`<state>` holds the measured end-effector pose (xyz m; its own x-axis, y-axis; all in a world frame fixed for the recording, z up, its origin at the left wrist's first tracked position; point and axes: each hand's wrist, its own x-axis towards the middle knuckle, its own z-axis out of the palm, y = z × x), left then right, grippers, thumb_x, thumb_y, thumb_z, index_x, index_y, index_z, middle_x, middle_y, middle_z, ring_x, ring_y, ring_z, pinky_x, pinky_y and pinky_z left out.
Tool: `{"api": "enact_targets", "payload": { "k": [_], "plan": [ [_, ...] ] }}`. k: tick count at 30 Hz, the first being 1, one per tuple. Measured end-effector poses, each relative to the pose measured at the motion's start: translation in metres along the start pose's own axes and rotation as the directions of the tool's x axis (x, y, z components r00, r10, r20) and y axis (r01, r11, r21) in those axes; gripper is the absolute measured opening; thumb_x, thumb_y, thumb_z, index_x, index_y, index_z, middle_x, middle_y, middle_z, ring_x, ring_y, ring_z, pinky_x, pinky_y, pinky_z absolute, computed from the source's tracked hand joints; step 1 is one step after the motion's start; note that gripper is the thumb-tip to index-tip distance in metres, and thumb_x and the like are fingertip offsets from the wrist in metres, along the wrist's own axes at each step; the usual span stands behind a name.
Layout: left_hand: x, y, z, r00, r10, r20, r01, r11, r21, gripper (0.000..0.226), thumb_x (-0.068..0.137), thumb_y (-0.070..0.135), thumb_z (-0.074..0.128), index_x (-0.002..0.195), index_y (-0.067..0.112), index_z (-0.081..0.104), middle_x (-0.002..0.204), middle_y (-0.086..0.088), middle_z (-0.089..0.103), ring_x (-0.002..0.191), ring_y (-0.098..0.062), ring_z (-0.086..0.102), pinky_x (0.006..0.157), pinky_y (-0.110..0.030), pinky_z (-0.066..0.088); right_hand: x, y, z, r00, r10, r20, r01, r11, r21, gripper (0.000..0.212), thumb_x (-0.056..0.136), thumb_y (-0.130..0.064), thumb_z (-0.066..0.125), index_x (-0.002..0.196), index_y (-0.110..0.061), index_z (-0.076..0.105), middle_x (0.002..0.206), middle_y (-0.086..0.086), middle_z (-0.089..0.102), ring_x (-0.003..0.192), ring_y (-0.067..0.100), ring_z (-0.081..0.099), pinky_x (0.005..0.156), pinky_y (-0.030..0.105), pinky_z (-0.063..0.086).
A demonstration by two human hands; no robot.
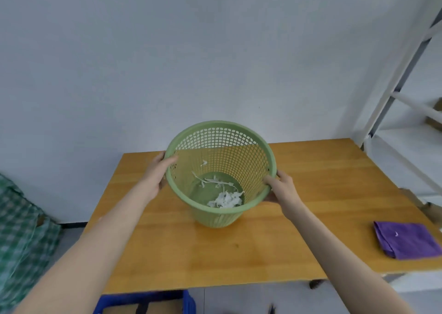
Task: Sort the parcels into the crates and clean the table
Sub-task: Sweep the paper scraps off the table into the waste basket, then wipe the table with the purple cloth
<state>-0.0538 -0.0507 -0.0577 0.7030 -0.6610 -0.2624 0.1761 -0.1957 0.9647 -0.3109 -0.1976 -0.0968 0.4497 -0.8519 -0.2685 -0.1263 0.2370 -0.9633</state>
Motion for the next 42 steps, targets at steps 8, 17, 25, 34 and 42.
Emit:
{"api": "enact_targets", "payload": {
  "k": [8, 17, 25, 34, 42],
  "plan": [
    [-0.078, -0.041, 0.025, 0.882, -0.179, 0.437, 0.116, 0.979, 0.168, 0.024, 0.090, 0.028, 0.059, 0.114, 0.029, 0.057, 0.106, 0.000, 0.065, 0.093, -0.017, 0.062, 0.067, -0.036, 0.057, -0.097, 0.042, -0.073, 0.961, 0.004, -0.276, -0.018, 0.999, -0.047, 0.016, 0.087, -0.005, 0.052, 0.100, -0.006, 0.061, 0.081, 0.018, 0.062, 0.070, 0.031, 0.066, 0.051, 0.032, 0.056],
    [-0.118, -0.050, 0.132, 0.756, -0.215, 0.619, 0.033, 0.956, 0.292, 0.082, 0.088, 0.039, 0.059, 0.151, 0.034, 0.007, 0.156, 0.003, 0.020, 0.141, -0.021, 0.025, 0.106, -0.047, 0.037, -0.116, 0.030, -0.170, 0.850, 0.062, -0.524, -0.045, 0.998, 0.045, 0.028, 0.090, -0.008, 0.050, 0.118, -0.009, 0.049, 0.100, 0.013, 0.061, 0.069, 0.028, 0.070, 0.053, 0.037, 0.060],
    [-0.095, -0.029, 0.238, 0.657, -0.201, 0.727, -0.085, 0.938, 0.337, 0.073, 0.094, 0.028, 0.056, 0.147, 0.046, 0.009, 0.158, -0.006, 0.013, 0.139, -0.020, 0.032, 0.110, -0.047, 0.032, -0.024, 0.017, -0.232, 0.805, 0.221, -0.550, -0.014, 0.935, 0.356, 0.056, 0.089, 0.002, 0.049, 0.137, -0.016, 0.027, 0.115, 0.010, 0.046, 0.080, 0.025, 0.061, 0.077, 0.047, 0.058],
    [-0.048, -0.013, 0.400, 0.693, -0.156, 0.704, -0.134, 0.932, 0.338, 0.065, 0.097, 0.021, 0.050, 0.148, 0.042, 0.014, 0.159, 0.003, 0.005, 0.145, -0.017, 0.015, 0.115, -0.049, 0.022, 0.095, -0.010, -0.322, 0.765, 0.267, -0.586, -0.031, 0.924, 0.380, 0.050, 0.091, 0.004, 0.049, 0.138, -0.010, 0.034, 0.128, 0.014, 0.051, 0.074, 0.019, 0.058, 0.041, 0.025, 0.052],
    [-0.012, -0.021, 0.482, 0.726, -0.155, 0.670, -0.147, 0.916, 0.372, 0.057, 0.096, 0.020, 0.051, 0.147, 0.033, 0.027, 0.157, 0.000, 0.015, 0.142, -0.019, 0.023, 0.112, -0.047, 0.027, 0.116, -0.003, -0.355, 0.900, 0.106, -0.424, 0.008, 0.966, 0.259, 0.060, 0.092, -0.040, 0.057, 0.139, -0.018, 0.027, 0.129, 0.001, 0.044, 0.115, 0.023, 0.051, 0.095, 0.045, 0.050]
  ]
}}
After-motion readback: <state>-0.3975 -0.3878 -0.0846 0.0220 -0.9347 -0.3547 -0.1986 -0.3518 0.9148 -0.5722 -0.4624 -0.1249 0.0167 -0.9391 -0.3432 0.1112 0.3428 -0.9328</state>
